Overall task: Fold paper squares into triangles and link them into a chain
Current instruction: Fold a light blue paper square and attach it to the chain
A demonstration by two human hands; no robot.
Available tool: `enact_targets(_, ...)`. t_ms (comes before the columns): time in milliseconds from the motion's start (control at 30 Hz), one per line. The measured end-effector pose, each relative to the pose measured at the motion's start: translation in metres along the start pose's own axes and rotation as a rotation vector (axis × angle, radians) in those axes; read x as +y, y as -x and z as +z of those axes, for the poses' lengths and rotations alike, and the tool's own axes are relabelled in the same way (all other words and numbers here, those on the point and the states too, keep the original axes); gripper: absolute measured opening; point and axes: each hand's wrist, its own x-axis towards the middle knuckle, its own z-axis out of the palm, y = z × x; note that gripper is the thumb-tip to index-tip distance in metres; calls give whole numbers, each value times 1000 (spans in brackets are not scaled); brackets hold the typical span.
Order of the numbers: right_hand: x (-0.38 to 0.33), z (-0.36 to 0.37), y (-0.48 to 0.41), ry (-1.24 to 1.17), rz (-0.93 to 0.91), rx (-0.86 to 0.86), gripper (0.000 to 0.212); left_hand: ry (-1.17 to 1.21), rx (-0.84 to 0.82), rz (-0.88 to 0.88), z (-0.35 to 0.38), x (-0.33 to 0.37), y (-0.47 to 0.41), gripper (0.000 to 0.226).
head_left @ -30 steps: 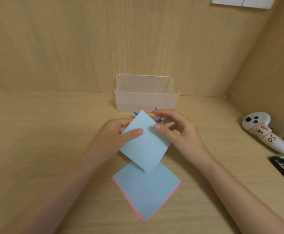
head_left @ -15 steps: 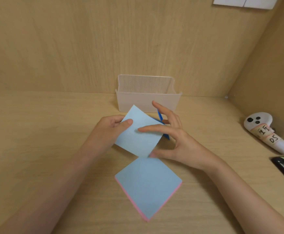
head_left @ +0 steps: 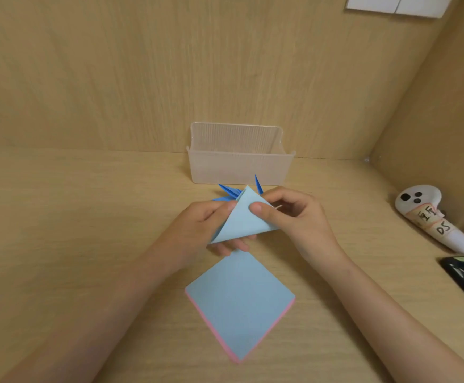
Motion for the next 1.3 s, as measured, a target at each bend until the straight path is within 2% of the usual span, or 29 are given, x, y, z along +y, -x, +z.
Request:
enact_targets(133,-2,0,0,-28,22,33,12,47,-19,-10,2,5,0,54)
enact_targets(300,-4,0,1,-73,18,38,17,25,-12,32,3,0,1,22)
enact_targets(400,-6,0,0,-123,55,56,19,4,-1,31,2,-2,1,22)
enact_targets(533,-8,-1,0,-109,105,90,6,-17,-6,43,2,-2,2,23)
enact_targets(700,-8,0,1,-81,104,81,8,-56,18,39,1,-4,0,25)
enact_targets(800,-8,1,1,-64,90,64,12,-94,89,80,2,-4,1,24)
enact_targets(900,-8,2,2,-48,81,39,11,-34,221,116,2,-1,-1,8)
enact_targets(1000,-9,3,3,-31,81,16,8,8,333,177,1,2,-1,15)
enact_targets(1300,-11,4,5,-15,75,-9,6,-1,404,173,2,5,1,13)
